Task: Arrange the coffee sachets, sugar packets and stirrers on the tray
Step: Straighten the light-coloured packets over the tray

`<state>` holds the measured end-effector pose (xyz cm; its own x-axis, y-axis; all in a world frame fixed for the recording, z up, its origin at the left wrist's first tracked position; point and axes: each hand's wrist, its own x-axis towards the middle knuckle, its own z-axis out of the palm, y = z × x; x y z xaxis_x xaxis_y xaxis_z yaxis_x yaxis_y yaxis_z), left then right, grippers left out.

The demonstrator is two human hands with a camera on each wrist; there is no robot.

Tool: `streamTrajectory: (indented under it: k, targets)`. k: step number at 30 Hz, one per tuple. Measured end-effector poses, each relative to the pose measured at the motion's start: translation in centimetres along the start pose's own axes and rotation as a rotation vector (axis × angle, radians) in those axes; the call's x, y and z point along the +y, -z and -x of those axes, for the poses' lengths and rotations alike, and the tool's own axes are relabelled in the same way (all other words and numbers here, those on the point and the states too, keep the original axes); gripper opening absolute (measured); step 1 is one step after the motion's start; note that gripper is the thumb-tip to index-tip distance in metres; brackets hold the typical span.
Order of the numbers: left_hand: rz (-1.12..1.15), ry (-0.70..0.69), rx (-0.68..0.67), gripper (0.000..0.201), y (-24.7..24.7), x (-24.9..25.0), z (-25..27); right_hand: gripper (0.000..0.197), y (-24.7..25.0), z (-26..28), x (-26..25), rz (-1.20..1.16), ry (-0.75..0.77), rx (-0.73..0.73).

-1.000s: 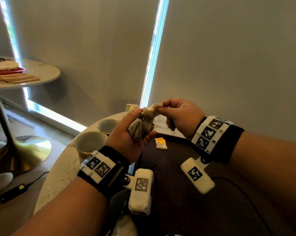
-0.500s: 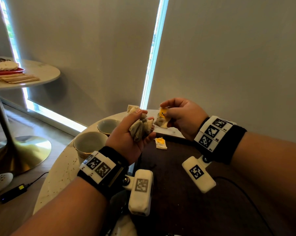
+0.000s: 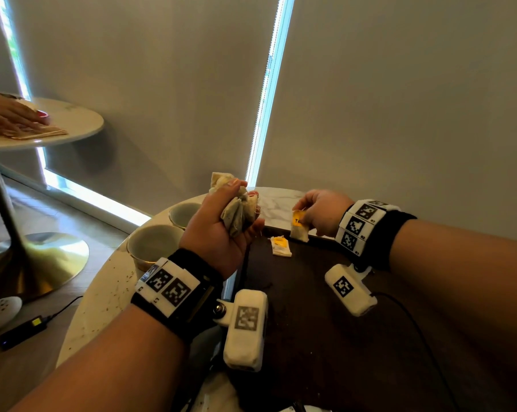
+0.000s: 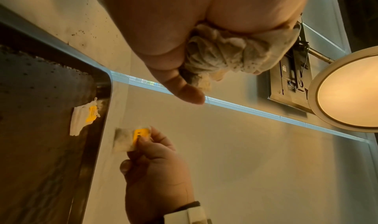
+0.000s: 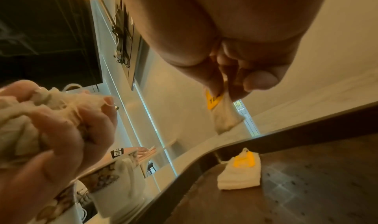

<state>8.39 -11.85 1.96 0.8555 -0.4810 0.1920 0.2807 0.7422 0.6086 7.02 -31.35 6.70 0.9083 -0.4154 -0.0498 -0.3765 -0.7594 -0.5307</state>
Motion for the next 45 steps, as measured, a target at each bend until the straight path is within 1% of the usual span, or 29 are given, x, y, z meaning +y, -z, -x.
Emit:
streamTrajectory:
  k: [2, 5, 7, 9, 11, 14, 17, 20, 24, 27, 30, 33, 35, 37, 40, 42, 45]
  targets:
    - [-0.004, 0.003, 0.013, 0.035, 0.1, -0.1, -0.1, 0.021, -0.5, -0.2, 0.1, -0.007, -0.029, -0.113]
    - [-0.009, 0.003, 0.03, 0.034, 0.3, -0.2, -0.2, 0.024, -1.2, -0.3, 0.3, -0.048, -0.032, -0.288]
    - [-0.013, 0.003, 0.032, 0.033, 0.3, -0.2, -0.2, 0.026, -1.6, -0.3, 0.4, -0.052, -0.051, -0.359]
    - [-0.013, 0.006, 0.029, 0.033, 0.3, -0.3, -0.2, 0.026, -2.0, -0.5, 0.5, -0.027, -0.072, -0.391]
    - [-0.011, 0.012, 0.028, 0.034, 0.2, -0.3, -0.2, 0.023, -2.3, -0.8, 0.4, 0.04, -0.065, -0.377]
    - [-0.001, 0.026, 0.03, 0.038, 0.3, -0.4, -0.2, 0.016, -2.7, -1.2, 0.4, 0.126, -0.05, -0.317]
    - [0.001, 0.033, 0.028, 0.036, 0.5, -0.5, -0.4, 0.013, -3.1, -1.5, 0.4, 0.129, -0.043, -0.261]
    - [-0.002, 0.034, 0.026, 0.033, 0.6, -0.6, -0.5, 0.017, -3.3, -1.9, 0.2, 0.126, -0.076, -0.217]
    - [0.003, 0.047, 0.032, 0.036, 0.6, -0.6, -0.6, 0.025, -3.7, -2.1, 0.2, 0.146, -0.112, -0.256]
    - [0.016, 0.05, 0.031, 0.037, 0.7, -0.6, -0.6, 0.022, -3.8, -2.1, 0.3, 0.168, -0.09, -0.21]
    - [0.015, 0.054, 0.032, 0.041, 0.7, -0.6, -0.6, 0.022, -3.3, -1.8, 0.4, 0.234, -0.033, -0.137]
    - [0.007, 0.051, 0.037, 0.041, 0.7, -0.7, -0.7, 0.023, -2.5, -1.2, 0.5, 0.233, 0.009, -0.094]
    - [0.008, 0.046, 0.035, 0.038, 0.7, -0.7, -0.7, 0.02, -2.0, -0.5, 0.5, 0.203, 0.037, -0.114]
    - [0.01, 0.045, 0.032, 0.035, 0.7, -0.7, -0.7, 0.017, -2.0, 0.3, 0.4, 0.194, 0.072, -0.165]
    - [0.007, 0.049, 0.017, 0.036, 0.7, -0.6, -0.5, 0.023, -2.6, 1.1, 0.4, 0.314, 0.105, -0.248]
    - [0.004, 0.04, 0.002, 0.038, 0.6, -0.6, -0.4, 0.028, -3.0, 1.3, 0.5, 0.409, 0.138, -0.261]
    - [0.007, 0.041, 0.001, 0.034, 0.6, -0.6, -0.3, 0.03, -3.2, 1.4, 0.5, 0.47, 0.167, -0.254]
